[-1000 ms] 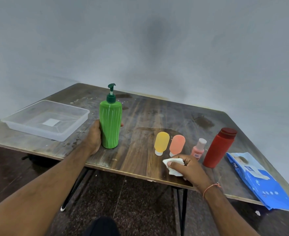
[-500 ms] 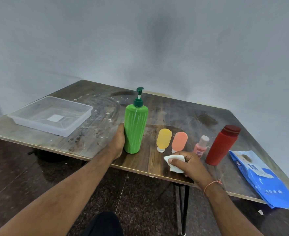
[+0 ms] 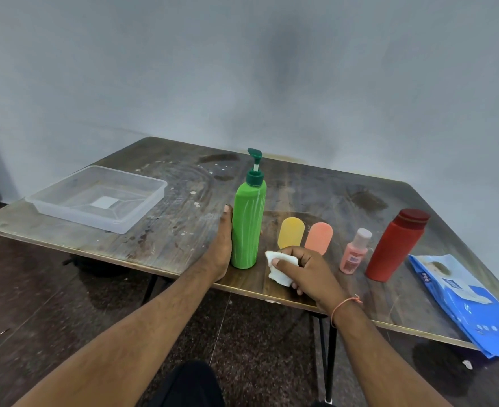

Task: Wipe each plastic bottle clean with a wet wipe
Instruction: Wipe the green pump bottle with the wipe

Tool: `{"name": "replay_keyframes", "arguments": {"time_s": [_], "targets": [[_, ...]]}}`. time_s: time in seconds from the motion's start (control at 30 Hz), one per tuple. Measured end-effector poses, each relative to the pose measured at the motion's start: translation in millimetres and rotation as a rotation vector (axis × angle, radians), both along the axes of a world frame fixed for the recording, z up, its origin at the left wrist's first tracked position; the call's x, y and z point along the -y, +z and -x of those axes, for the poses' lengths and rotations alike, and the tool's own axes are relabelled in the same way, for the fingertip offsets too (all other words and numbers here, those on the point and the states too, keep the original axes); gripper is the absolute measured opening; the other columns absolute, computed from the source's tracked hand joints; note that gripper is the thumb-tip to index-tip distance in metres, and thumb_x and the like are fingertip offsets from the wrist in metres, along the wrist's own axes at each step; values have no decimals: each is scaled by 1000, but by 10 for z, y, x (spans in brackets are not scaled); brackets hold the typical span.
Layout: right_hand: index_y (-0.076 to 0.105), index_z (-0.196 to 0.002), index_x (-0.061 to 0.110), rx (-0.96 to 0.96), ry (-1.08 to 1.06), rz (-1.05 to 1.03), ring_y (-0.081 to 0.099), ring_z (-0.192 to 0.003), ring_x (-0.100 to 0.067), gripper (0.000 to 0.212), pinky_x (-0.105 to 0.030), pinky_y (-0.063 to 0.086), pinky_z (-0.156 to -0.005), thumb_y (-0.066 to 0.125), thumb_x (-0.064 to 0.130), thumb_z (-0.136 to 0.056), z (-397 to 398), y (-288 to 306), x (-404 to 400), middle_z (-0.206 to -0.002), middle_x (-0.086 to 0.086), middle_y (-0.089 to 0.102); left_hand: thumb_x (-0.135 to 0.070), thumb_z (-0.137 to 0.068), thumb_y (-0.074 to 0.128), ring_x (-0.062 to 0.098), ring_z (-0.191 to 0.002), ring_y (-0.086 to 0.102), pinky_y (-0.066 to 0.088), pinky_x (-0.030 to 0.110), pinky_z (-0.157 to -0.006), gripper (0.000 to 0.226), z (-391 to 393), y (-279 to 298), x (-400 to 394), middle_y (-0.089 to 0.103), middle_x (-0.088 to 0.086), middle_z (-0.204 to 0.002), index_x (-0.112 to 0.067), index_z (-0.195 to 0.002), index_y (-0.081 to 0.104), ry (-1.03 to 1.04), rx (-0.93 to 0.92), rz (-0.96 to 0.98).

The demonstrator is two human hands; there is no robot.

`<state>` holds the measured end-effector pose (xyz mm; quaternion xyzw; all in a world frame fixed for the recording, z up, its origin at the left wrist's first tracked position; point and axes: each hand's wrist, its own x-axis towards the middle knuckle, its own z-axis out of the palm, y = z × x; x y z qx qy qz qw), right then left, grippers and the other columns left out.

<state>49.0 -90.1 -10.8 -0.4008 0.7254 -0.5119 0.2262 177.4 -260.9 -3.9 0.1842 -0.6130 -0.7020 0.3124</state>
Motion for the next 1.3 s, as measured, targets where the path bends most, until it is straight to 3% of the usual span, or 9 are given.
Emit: {"name": "replay_keyframes", "arguments": {"time_s": [0.13,0.27,0.4,0.5,0.6,0.77,0.9,1.07,1.3], "targets": [[75,-101,21,-32,-34,18,54,-48,-15,8,-25,42,-41,76,28,-99,-22,-53,174,-69,-2,68,-90,-86,17,34,-105,73,57,55,-98,101,-1,-10,-19,77,19,-112,-13,-122,73,0,-34,4],[72,-94,28,-78,-109,44,59,-49,-11,8,-25,46,-47,77,33,-97,-49,-112,317,-69,7,71,-105,-66,40,36,-96,72,61,52,-85,108,3,-40,-31,74,22,-111,-16,-120,71,-9,-76,23],[69,-91,35,-228,-149,16,67,-61,-8,10,-32,56,-61,76,42,-96,-51,-192,398,-77,13,75,-106,-65,38,36,-106,71,57,55,-95,115,50,-54,-37,70,25,-117,-13,-126,66,56,-69,54],[72,-96,36,-266,-145,22,69,-66,-7,7,-33,58,-64,74,43,-96,-85,-212,382,-81,14,76,-106,-67,34,31,-97,73,60,50,-89,113,91,-54,-23,75,21,-111,-14,-122,70,104,-68,-35],[76,-98,36,-255,-126,93,69,-67,-5,0,-26,55,-64,76,36,-97,-117,-190,343,-82,18,77,-89,-88,19,30,-87,74,60,46,-84,95,88,-41,19,77,18,-102,-16,-111,76,95,-128,-155],[80,-97,33,-293,-107,147,68,-79,-6,4,-27,52,-68,77,32,-97,-186,-191,321,-89,17,77,-88,-87,19,33,-82,71,61,43,-79,105,63,-39,120,72,25,-101,-2,-119,71,6,-193,-311],[84,-97,29,-307,-43,211,74,-91,0,10,-20,56,-75,84,21,-89,-268,-181,274,-98,23,80,-93,-85,14,32,-76,69,60,42,-75,113,81,-52,157,71,22,-96,0,-120,69,-56,-171,-341],[82,-89,30,-446,8,220,71,-81,-2,11,-17,52,-67,87,21,-85,-339,-174,230,-90,24,77,-96,-80,18,32,-75,68,58,43,-76,114,79,-68,161,70,22,-94,-1,-116,70,-69,-176,-336],[77,-86,35,-392,-152,157,69,-80,2,9,-15,48,-63,80,28,-92,-267,-161,305,-87,27,76,-92,-81,21,31,-76,68,59,42,-76,108,79,-51,135,71,23,-96,-2,-114,72,-45,-170,-303]]}}
